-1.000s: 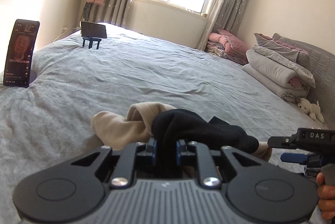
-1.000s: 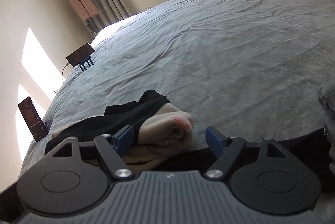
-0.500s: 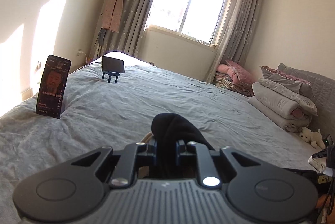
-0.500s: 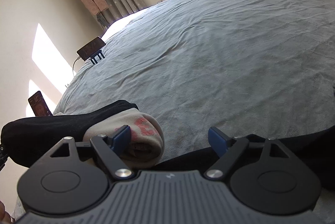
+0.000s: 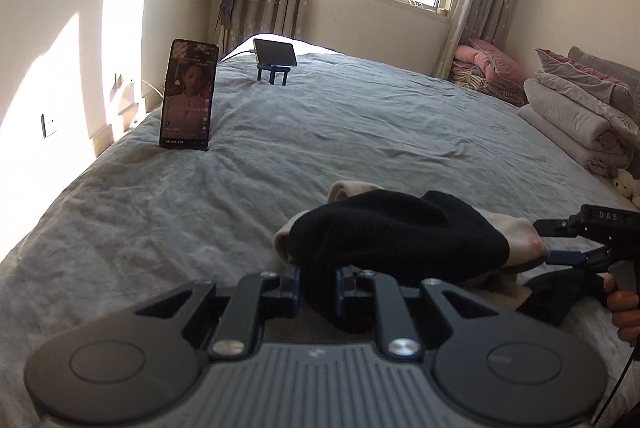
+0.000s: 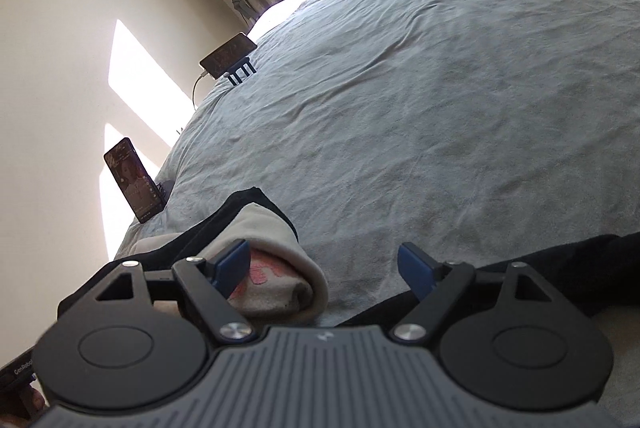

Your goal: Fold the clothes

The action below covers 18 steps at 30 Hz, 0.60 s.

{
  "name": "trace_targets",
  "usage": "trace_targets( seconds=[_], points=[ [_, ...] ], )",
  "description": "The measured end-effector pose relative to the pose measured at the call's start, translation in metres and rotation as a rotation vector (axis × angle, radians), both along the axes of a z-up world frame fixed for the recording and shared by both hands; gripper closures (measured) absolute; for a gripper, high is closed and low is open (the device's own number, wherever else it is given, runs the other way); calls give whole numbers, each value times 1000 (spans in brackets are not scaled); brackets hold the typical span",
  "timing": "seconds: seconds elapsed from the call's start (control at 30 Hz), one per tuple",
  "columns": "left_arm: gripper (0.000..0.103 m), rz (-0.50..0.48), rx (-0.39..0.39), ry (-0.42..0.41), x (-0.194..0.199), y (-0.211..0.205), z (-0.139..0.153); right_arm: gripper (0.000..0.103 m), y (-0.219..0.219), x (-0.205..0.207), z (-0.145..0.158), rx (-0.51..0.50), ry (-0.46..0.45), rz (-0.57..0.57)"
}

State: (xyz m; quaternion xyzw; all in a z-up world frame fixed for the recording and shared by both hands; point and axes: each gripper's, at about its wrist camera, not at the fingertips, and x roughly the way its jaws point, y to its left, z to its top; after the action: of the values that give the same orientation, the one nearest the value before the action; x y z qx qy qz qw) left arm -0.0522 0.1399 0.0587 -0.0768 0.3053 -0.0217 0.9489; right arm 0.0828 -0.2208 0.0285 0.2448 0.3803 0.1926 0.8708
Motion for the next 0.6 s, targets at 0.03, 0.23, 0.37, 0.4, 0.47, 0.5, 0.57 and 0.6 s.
trace_targets(
  seconds=[0.03, 0.23, 0.37, 0.4, 0.47, 0.5, 0.57, 0.6],
  points=[
    [86, -13, 11, 29, -1, 1, -5, 19, 3, 1, -2, 21, 7, 12],
    [62, -38, 3, 87, -4, 5, -11, 36, 15, 3, -9, 98, 35, 71],
    [44, -48, 14, 41, -3, -1, 5, 73, 22, -2, -2, 102, 3, 107],
    [38, -53, 15, 30, -3, -2, 8, 74, 23, -4, 1, 107, -9, 122],
    [32, -63, 18, 9, -1, -5, 15, 75, 27, -9, 7, 113, -39, 156],
    [28, -68, 19, -1, 0, -7, 19, 76, 30, -12, 11, 116, -56, 176],
    [26, -87, -3, -9, 4, -10, 23, 76, 37, -18, 18, 132, -93, 224],
    [25, -98, -16, -12, 6, -12, 25, 77, 41, -21, 22, 141, -110, 254]
  ],
)
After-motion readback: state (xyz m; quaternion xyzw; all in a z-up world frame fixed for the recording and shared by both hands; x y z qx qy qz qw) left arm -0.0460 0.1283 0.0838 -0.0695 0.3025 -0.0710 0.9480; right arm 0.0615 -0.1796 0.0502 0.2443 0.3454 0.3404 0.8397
